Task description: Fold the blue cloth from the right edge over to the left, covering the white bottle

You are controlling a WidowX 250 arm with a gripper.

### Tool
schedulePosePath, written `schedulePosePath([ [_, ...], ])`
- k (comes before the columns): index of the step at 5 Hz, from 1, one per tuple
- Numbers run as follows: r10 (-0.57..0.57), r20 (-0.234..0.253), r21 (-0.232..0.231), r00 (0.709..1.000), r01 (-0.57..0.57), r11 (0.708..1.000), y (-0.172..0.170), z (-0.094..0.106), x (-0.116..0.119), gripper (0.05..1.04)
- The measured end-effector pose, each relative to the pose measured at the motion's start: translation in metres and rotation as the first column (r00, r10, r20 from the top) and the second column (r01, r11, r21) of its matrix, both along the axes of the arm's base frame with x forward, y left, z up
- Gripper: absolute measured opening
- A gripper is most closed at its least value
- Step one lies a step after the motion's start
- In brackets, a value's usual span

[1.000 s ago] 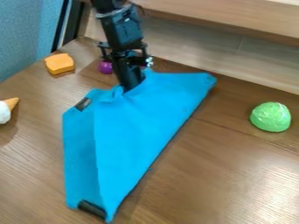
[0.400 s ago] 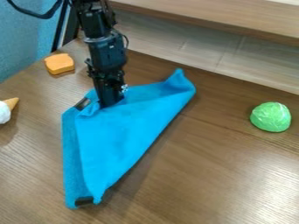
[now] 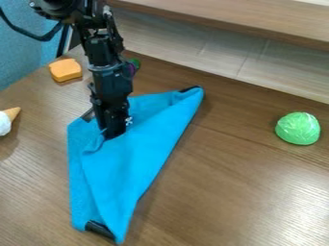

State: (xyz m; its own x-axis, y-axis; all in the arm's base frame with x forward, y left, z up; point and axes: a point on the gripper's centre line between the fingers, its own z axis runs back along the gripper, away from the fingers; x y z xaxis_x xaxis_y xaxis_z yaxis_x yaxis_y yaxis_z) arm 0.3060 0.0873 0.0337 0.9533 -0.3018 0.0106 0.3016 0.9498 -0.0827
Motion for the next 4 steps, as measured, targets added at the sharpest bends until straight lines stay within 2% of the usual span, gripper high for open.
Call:
schedulePosePath([
  [1,0.022,0.055,-0.017,0.998,-0.021,1.000,-0.005,0.012,0.003,0.824],
  [2,0.061,0.093,-0.063,0.994,-0.056,0.996,-0.015,0.024,0.007,1.008],
  [3,0.078,0.145,-0.107,0.986,-0.063,0.992,-0.034,0.048,0.016,1.009],
  [4,0.057,0.178,-0.114,0.982,-0.037,0.993,-0.057,0.075,0.027,1.001],
])
